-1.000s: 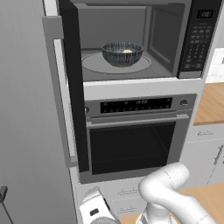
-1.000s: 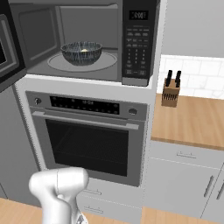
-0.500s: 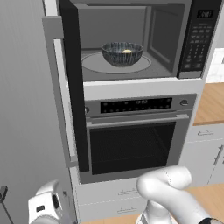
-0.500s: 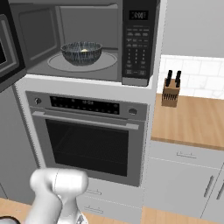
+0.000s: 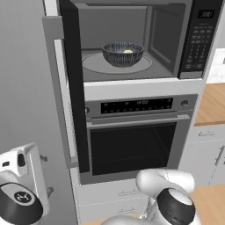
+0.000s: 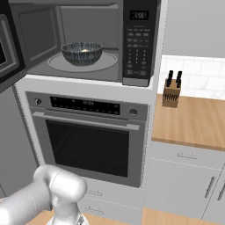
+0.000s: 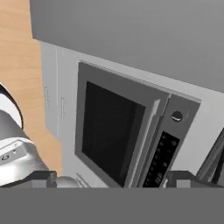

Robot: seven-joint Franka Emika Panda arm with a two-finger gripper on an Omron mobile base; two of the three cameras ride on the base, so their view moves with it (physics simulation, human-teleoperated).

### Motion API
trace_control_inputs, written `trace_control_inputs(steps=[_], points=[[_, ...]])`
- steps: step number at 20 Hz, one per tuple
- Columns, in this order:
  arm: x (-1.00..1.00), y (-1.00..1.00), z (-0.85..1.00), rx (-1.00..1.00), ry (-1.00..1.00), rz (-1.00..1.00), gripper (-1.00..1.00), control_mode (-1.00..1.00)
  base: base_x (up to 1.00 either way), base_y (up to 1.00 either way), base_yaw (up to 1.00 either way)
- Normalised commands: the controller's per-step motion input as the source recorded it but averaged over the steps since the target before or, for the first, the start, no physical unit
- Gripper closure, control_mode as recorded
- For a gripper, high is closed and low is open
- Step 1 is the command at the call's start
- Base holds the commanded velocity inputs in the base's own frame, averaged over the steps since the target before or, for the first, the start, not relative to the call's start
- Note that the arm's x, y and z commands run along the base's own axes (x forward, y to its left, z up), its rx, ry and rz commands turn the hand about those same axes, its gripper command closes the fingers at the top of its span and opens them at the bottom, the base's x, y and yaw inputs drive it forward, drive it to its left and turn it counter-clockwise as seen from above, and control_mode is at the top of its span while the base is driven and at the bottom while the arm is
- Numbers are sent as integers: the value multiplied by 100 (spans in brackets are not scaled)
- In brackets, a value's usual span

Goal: Pick the mushroom from the sink and place it in the bowl. Then pick the bowl and place it in the microwave. Then close the microwave door and press the start button.

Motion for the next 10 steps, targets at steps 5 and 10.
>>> trace_control_inputs(steps=[5,10], points=[[36,-78,27,0,-17,-2,-100,-100,0,0,0],[26,-100,5,0,-12,0,-100,-100,0,0,0]])
